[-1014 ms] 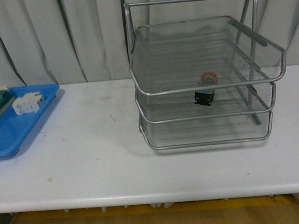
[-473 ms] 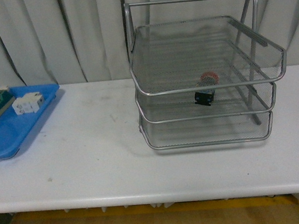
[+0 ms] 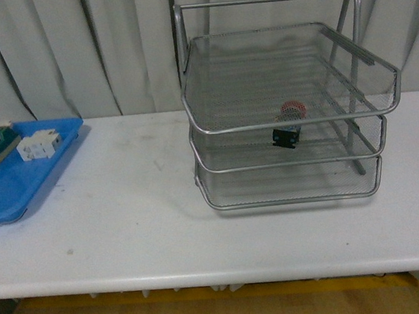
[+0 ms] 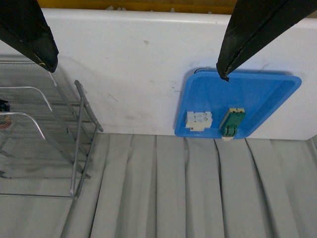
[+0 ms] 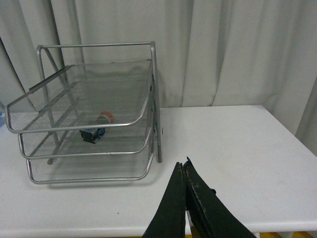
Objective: Place button on rack with both arms
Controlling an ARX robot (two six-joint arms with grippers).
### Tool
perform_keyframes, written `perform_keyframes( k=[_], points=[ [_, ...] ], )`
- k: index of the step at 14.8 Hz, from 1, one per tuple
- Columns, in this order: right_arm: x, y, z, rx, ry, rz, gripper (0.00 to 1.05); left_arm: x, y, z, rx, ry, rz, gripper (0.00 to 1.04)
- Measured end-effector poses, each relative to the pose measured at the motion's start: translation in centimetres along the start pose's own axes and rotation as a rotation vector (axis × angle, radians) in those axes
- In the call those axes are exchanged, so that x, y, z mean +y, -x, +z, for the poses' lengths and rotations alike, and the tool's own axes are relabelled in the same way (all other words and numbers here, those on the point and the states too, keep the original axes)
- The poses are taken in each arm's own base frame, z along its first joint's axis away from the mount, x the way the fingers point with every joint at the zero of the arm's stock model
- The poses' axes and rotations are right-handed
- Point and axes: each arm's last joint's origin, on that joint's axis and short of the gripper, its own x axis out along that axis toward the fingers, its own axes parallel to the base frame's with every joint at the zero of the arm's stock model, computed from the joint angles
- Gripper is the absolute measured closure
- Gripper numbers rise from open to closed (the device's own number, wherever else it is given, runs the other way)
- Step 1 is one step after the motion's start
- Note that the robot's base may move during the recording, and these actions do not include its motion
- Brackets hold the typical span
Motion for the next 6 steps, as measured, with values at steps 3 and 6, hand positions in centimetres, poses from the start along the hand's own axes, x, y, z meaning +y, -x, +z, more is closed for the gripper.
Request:
perform_keyframes(
  k=[3,6],
  points=[
    [0.0,0.3,0.0,0.002,0.000,0.000,1.03,0.0,0.0,0.0,0.000,0.000,0.000,0.07],
    [0.0,1.4,-0.3,0.008,0.000,0.003,1.03,0.0,0.0,0.0,-0.001,0.000,0.000,0.07]
  ],
)
